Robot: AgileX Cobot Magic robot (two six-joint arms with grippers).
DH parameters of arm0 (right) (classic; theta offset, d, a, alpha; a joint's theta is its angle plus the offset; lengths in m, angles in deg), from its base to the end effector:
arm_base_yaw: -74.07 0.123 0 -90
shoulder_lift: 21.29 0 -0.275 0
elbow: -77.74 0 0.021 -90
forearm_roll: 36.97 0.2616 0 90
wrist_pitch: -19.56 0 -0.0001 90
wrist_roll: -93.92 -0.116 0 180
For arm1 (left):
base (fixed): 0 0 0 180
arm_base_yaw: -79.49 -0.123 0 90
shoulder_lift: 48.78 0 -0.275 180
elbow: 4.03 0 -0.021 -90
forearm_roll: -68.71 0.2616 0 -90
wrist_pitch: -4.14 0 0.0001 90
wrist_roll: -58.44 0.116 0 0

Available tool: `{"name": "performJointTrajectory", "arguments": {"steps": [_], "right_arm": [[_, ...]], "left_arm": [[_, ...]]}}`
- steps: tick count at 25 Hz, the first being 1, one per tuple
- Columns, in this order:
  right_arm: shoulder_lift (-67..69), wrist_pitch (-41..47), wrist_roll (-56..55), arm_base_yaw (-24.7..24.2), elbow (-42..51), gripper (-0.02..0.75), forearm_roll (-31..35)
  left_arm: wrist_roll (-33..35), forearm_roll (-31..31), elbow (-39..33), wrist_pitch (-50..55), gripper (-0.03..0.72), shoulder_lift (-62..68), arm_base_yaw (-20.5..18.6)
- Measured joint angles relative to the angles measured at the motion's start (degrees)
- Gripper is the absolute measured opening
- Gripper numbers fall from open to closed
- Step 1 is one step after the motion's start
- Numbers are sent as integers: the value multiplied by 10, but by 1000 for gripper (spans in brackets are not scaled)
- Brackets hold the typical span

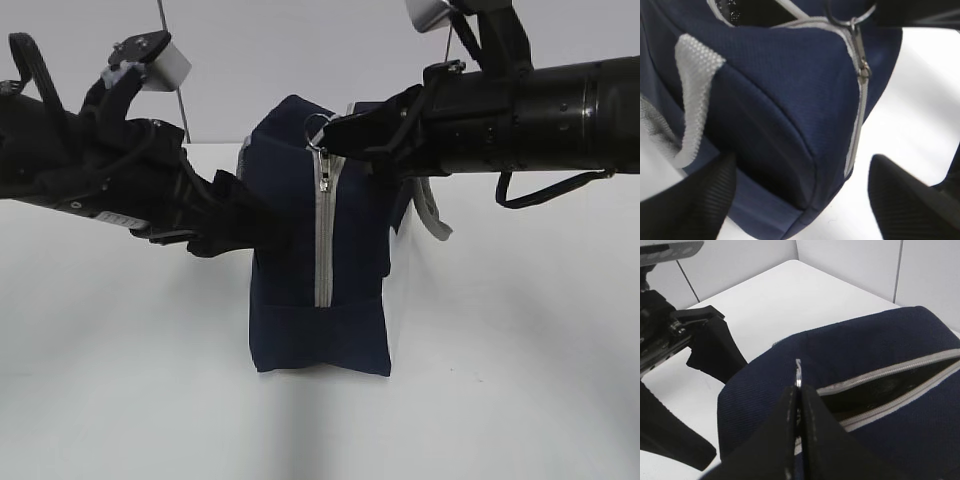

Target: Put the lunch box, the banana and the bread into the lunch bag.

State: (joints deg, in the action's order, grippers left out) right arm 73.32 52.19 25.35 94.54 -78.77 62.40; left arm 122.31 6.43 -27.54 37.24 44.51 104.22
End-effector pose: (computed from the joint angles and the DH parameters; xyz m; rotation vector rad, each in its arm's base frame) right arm 0.3097 0.1816 0.2554 -0.8672 1.7491 0.6638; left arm 0.2782 -0.1899 0.2282 0.8605 2.1685 -0.7515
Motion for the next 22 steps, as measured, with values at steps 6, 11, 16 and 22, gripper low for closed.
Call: {"name": "performJointTrajectory", "arguments": {"steps": [6, 11, 16, 22], "right_arm": [[0, 0, 0, 0, 0, -16, 0], [0, 0, 0, 0, 0, -16, 0], [0, 3, 0, 0, -1, -16, 0], [0, 12, -2, 0, -35, -16, -8]], "left_arm": [[6, -31, 0, -7, 506, 27, 0], [8, -36, 0, -8, 274, 34, 0], [8, -38, 0, 3, 13, 37, 0], [8, -38, 0, 18, 5, 37, 0]]}}
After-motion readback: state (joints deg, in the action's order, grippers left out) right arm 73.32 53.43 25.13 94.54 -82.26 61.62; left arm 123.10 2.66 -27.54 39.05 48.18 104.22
